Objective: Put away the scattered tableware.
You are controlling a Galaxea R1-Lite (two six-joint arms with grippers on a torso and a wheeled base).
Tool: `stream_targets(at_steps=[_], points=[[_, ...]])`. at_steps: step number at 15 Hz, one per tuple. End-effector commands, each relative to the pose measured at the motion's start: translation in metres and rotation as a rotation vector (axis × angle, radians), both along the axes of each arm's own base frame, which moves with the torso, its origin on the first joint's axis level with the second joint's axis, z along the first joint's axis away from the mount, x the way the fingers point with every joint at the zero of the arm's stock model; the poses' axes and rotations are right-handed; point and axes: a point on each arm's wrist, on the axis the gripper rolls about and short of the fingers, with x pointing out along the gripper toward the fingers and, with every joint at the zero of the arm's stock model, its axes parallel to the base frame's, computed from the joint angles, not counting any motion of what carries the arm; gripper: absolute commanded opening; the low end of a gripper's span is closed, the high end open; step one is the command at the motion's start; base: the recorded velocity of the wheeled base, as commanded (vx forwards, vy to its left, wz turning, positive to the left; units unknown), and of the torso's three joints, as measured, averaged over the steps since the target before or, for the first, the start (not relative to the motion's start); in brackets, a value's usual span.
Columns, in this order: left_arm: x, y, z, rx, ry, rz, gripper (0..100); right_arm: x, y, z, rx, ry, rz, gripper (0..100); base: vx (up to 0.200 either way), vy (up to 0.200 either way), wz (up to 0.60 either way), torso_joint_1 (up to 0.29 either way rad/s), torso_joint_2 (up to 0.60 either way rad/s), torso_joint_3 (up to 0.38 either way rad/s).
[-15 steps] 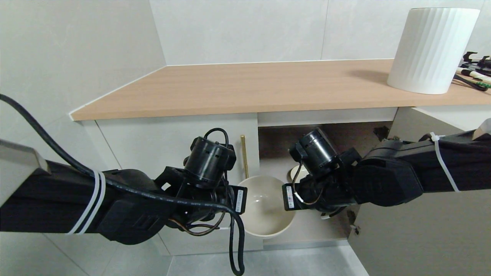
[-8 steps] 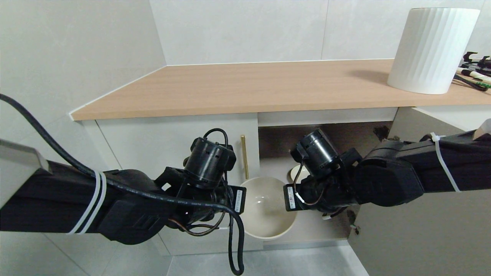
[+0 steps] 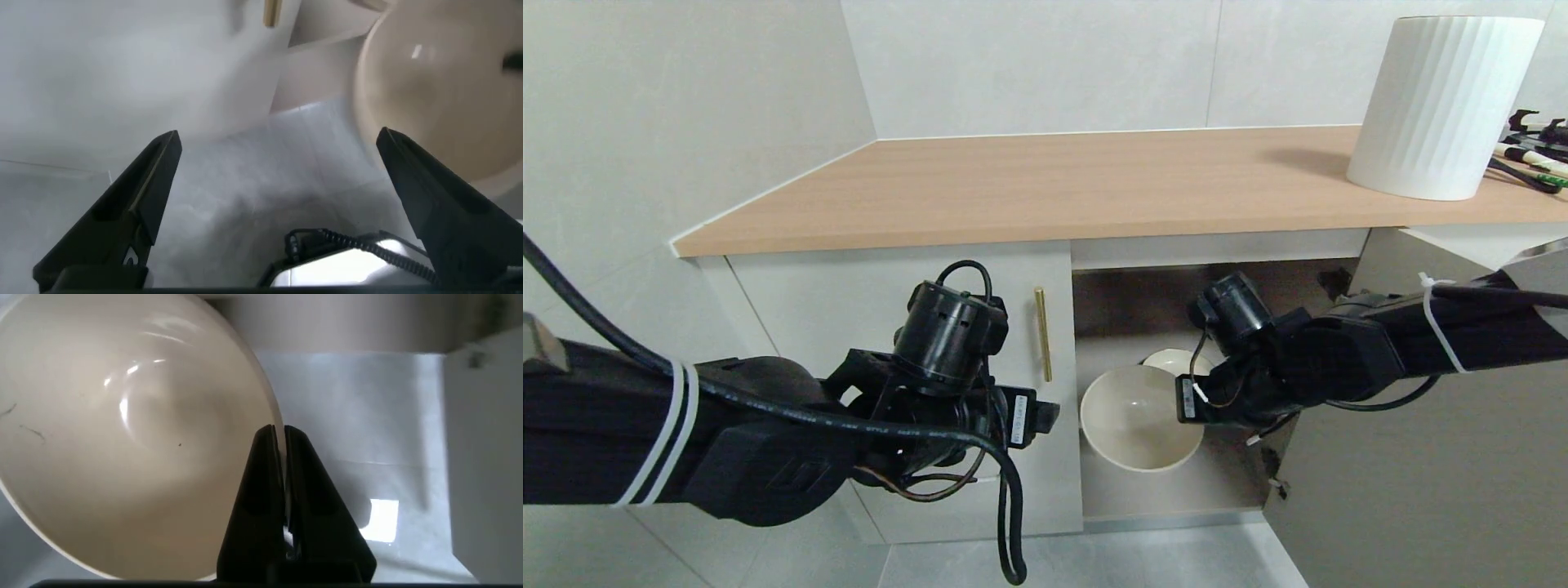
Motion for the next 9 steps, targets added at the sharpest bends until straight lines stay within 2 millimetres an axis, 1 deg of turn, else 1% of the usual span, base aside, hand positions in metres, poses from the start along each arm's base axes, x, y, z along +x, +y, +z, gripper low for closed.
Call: stream_targets(at_steps=[1, 3, 6, 9], points=[[-0.001, 0.001, 0.002, -0.003, -0.007, 0.003, 100, 0.026, -0.013, -0.018, -0.006, 0.023, -0.089, 0, 0.0, 0.0, 0.0, 0.0, 0.0, 0.0], [-0.001, 0.001, 0.002, -0.004, -0.007, 0.004, 100, 0.047, -0.02, -0.023, 0.009, 0.002, -0.192, 0, 0.0, 0.0, 0.0, 0.0, 0.0, 0.0], [0.0, 0.001, 0.002, -0.003, -0.006, 0.006, 100, 0.067, -0.027, -0.029, 0.037, -0.019, -0.292, 0, 0.0, 0.0, 0.0, 0.0, 0.0, 0.0], [0.0, 0.001, 0.002, -0.003, -0.006, 0.006, 100, 0.074, -0.031, -0.031, 0.037, -0.035, -0.345, 0, 0.0, 0.0, 0.0, 0.0, 0.0, 0.0]])
